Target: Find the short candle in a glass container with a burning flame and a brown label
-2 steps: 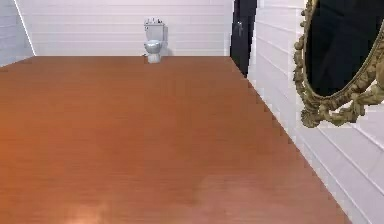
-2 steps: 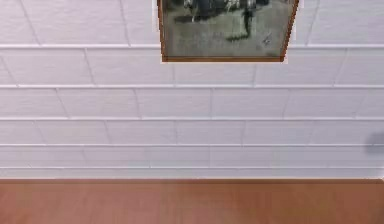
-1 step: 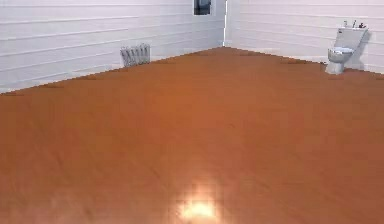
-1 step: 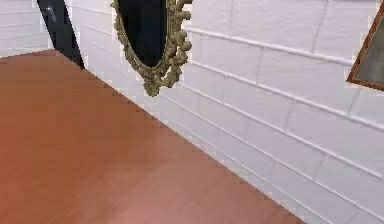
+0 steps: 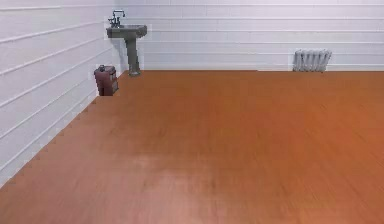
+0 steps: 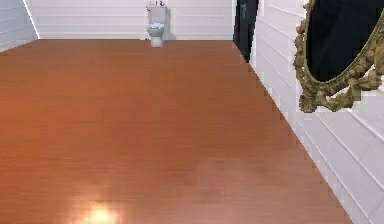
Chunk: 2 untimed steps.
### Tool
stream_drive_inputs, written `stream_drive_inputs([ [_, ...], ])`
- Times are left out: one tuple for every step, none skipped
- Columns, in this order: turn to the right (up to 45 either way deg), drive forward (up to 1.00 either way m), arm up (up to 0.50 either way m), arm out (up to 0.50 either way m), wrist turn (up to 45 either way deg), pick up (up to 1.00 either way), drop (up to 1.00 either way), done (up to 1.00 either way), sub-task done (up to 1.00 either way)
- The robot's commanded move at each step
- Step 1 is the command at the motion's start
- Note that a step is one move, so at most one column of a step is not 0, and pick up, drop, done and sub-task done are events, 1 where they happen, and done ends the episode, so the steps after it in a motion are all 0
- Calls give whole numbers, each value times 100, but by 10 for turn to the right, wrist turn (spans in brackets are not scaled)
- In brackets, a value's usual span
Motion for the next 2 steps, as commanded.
stream_drive_inputs([
  [-120,0,0,0,0,0,0,0,0],
  [0,100,0,0,0,0,0,0,0],
])
